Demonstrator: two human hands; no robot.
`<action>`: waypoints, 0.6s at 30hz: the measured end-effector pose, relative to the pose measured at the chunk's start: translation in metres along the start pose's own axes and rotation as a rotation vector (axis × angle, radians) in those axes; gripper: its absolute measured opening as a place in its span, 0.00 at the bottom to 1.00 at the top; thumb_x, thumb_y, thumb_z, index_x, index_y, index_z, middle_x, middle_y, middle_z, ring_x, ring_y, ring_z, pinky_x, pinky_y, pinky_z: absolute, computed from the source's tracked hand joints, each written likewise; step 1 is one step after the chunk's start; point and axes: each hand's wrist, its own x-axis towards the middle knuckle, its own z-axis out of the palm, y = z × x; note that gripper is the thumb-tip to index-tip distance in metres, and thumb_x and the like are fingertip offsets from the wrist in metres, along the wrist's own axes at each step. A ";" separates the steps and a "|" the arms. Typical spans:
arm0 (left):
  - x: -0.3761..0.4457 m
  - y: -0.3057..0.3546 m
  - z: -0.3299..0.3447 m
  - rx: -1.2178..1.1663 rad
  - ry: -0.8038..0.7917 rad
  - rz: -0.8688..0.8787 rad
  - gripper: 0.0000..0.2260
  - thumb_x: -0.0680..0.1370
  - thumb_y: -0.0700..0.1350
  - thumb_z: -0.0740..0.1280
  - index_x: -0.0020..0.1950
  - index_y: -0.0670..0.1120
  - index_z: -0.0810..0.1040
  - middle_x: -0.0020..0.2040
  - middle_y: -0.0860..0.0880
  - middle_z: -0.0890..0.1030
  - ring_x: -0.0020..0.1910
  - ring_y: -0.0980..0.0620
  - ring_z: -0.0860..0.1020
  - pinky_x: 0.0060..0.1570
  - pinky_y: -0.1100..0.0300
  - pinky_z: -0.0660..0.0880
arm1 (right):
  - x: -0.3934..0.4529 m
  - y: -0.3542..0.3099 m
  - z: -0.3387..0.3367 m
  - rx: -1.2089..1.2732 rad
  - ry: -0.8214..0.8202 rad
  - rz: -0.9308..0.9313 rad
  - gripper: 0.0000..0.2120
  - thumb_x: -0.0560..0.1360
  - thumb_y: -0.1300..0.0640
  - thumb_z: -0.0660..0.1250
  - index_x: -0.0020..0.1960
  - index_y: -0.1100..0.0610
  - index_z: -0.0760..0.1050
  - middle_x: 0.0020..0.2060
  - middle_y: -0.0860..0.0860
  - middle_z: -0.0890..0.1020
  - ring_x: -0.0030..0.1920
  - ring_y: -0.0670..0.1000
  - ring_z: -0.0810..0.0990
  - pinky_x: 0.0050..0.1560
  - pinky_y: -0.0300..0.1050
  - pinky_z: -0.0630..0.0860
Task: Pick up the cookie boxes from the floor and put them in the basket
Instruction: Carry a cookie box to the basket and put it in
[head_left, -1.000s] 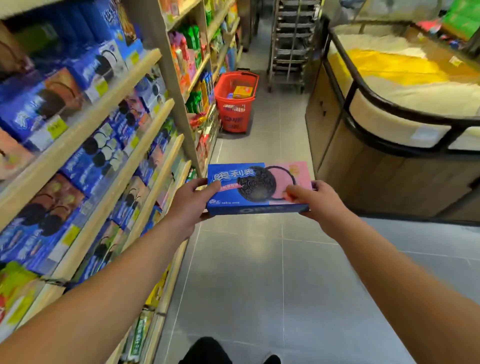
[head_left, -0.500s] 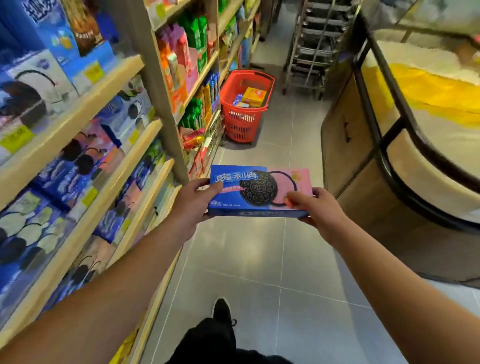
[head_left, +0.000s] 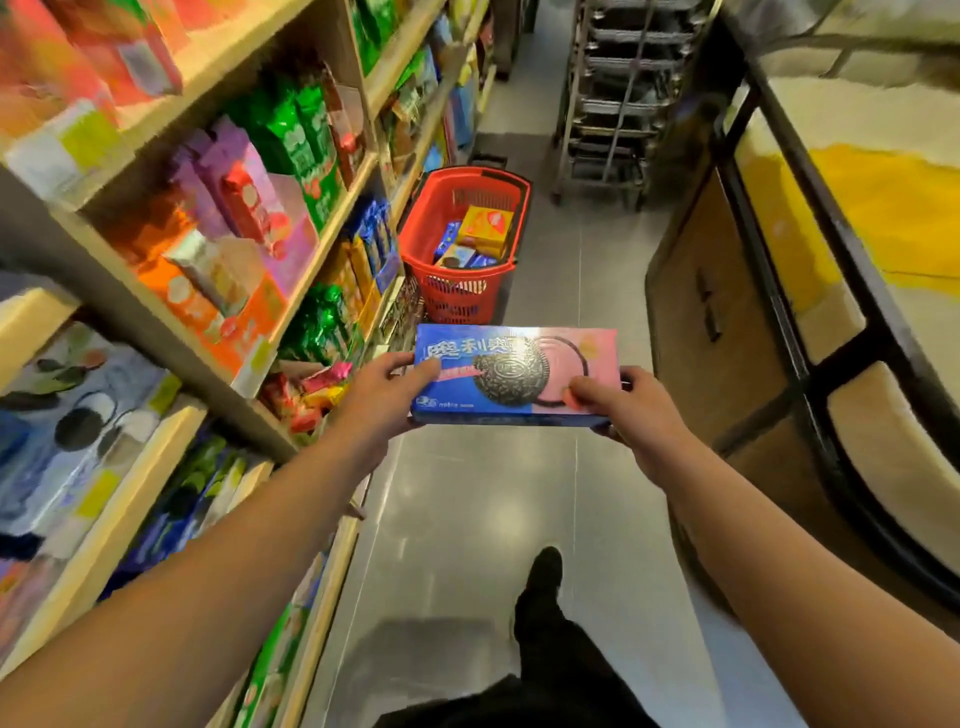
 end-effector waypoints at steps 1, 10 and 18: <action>0.022 0.009 0.013 -0.002 0.016 -0.013 0.09 0.76 0.47 0.71 0.55 0.50 0.76 0.44 0.53 0.82 0.38 0.55 0.81 0.38 0.55 0.78 | 0.028 -0.010 -0.004 -0.010 -0.013 0.009 0.27 0.70 0.51 0.76 0.63 0.59 0.71 0.55 0.55 0.81 0.53 0.55 0.82 0.51 0.52 0.82; 0.196 0.064 0.082 -0.061 0.158 -0.131 0.04 0.77 0.44 0.69 0.47 0.51 0.75 0.40 0.56 0.79 0.35 0.56 0.79 0.33 0.60 0.76 | 0.237 -0.090 -0.001 -0.149 -0.111 0.082 0.23 0.69 0.55 0.75 0.60 0.59 0.71 0.47 0.52 0.82 0.49 0.54 0.83 0.55 0.56 0.80; 0.386 0.094 0.092 0.031 0.122 -0.139 0.10 0.78 0.35 0.66 0.58 0.44 0.76 0.38 0.56 0.81 0.26 0.65 0.78 0.25 0.70 0.72 | 0.418 -0.121 0.058 -0.207 -0.084 0.143 0.29 0.65 0.50 0.77 0.58 0.56 0.67 0.50 0.52 0.81 0.47 0.49 0.81 0.54 0.54 0.79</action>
